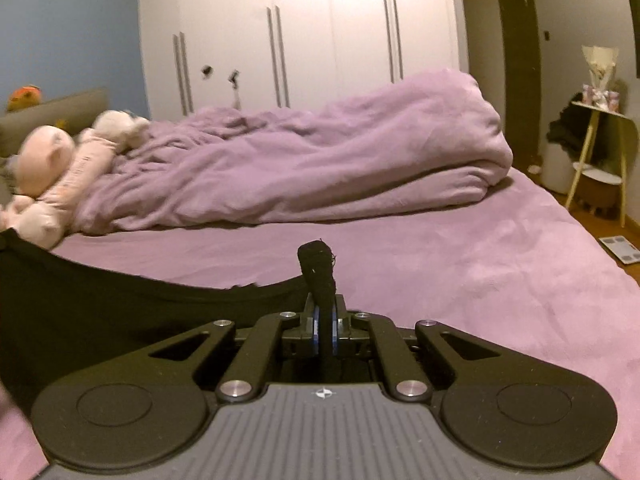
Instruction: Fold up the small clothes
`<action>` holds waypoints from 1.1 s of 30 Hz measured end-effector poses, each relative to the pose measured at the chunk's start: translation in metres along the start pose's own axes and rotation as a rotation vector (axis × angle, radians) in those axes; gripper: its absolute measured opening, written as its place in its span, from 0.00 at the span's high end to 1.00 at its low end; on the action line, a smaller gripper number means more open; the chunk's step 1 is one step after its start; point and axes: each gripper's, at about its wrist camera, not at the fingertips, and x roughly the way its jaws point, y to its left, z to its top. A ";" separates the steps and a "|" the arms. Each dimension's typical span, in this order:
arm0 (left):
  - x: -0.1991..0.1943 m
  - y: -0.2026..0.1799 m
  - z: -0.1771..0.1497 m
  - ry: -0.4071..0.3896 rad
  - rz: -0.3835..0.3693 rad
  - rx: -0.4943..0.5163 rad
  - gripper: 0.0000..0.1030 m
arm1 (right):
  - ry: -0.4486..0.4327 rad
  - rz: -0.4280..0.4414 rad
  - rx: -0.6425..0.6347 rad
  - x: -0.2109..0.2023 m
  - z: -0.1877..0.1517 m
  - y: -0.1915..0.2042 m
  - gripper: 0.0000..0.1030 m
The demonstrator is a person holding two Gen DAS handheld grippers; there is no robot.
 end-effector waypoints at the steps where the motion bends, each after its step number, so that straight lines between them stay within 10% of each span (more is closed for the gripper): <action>1: 0.009 -0.002 0.001 0.001 0.008 0.010 0.94 | 0.013 -0.016 -0.004 0.013 0.004 0.001 0.95; 9: 0.075 -0.010 -0.005 0.035 0.187 0.061 0.89 | 0.017 -0.157 -0.026 0.088 0.031 0.004 0.93; 13: 0.065 -0.014 -0.027 0.078 0.142 0.035 0.84 | 0.029 -0.211 0.028 0.089 0.021 0.002 0.84; 16: 0.038 -0.028 -0.054 0.111 0.004 -0.006 0.73 | 0.026 -0.072 0.120 0.057 0.000 0.013 0.82; 19: 0.026 -0.040 -0.085 0.185 -0.108 -0.073 0.61 | 0.058 0.296 0.366 0.030 -0.041 0.031 0.60; 22: 0.022 -0.049 -0.109 0.237 -0.098 -0.058 0.61 | 0.126 0.513 0.556 0.034 -0.084 0.052 0.51; 32: 0.002 -0.012 -0.118 0.306 0.013 -0.050 0.68 | 0.112 0.034 0.497 -0.018 -0.114 -0.061 0.88; 33: 0.000 -0.009 -0.117 0.314 0.029 -0.064 0.64 | 0.094 -0.001 0.474 -0.030 -0.112 -0.068 0.78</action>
